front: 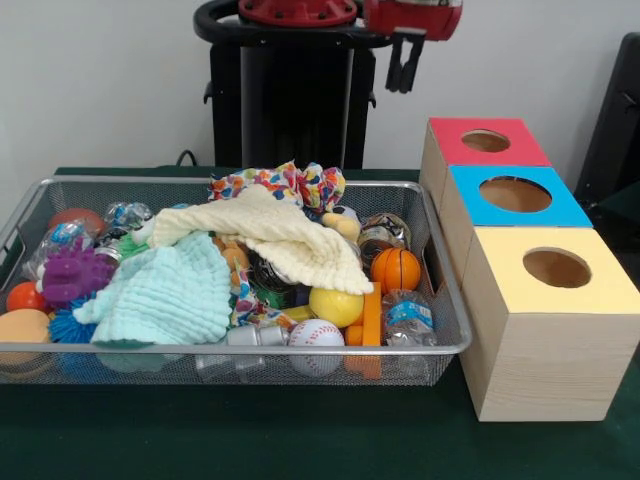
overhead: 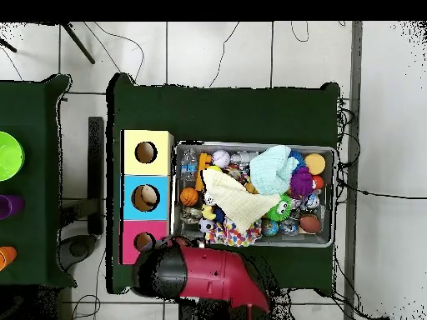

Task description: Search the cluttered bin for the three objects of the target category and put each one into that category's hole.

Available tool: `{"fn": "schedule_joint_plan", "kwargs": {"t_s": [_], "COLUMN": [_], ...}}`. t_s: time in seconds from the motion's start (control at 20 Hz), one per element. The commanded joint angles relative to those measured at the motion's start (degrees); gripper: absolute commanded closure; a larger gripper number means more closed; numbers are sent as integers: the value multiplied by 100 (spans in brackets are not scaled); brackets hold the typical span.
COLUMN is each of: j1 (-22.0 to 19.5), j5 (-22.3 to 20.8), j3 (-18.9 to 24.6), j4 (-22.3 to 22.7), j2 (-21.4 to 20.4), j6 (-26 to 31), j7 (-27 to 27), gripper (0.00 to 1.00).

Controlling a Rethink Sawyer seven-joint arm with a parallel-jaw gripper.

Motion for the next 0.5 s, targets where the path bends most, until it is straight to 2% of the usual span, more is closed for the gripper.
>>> {"fn": "schedule_joint_plan", "kwargs": {"t_s": [0.05,0.5], "j1": [-427,-918], "j5": [-550,-855], "j3": [321,600], "j4": [-502,-794], "j2": [772,1286], "j6": [-550,-867], "j7": [181,-66], "gripper": [100,100]}}
